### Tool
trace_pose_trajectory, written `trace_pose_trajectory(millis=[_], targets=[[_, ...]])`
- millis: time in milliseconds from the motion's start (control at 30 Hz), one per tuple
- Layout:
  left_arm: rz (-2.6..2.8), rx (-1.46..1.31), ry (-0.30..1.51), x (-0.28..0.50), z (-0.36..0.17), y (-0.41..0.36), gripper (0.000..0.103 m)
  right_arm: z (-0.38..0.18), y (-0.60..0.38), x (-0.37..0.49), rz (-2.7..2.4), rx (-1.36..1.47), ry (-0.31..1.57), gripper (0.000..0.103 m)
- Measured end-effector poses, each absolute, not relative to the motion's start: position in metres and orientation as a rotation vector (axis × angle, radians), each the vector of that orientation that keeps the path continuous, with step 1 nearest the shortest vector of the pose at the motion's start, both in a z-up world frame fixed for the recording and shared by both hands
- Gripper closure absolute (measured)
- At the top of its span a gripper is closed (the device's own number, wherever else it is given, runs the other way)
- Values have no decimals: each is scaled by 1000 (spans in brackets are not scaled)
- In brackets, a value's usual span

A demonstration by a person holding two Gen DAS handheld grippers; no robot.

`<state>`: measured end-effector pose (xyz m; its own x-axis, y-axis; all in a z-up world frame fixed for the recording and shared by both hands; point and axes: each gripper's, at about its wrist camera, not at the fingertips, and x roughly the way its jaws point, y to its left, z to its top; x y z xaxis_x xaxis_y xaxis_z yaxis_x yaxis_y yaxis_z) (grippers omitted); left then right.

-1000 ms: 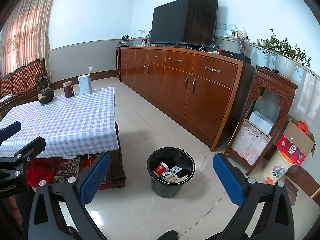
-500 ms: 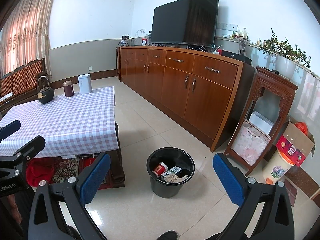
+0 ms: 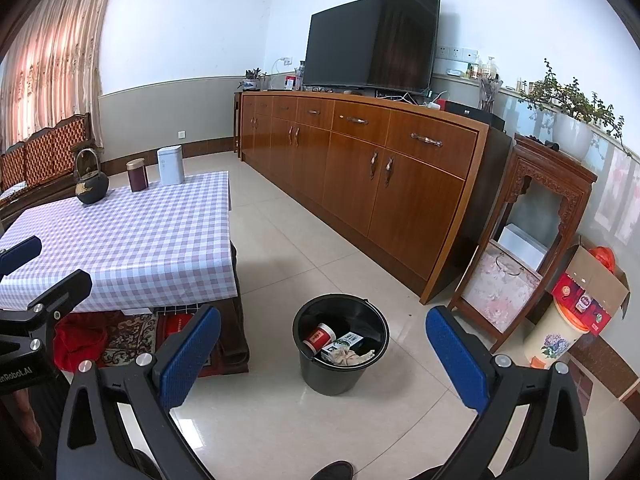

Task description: Collect trash

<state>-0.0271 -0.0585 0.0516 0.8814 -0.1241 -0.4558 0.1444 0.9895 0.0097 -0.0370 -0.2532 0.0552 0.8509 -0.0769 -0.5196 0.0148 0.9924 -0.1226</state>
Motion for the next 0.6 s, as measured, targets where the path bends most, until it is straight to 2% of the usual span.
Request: trace_pose_trajectory(millis=[600], targets=[[-147, 29, 482, -25, 50, -55, 0, 56, -253, -37, -51, -134, 548, 0]])
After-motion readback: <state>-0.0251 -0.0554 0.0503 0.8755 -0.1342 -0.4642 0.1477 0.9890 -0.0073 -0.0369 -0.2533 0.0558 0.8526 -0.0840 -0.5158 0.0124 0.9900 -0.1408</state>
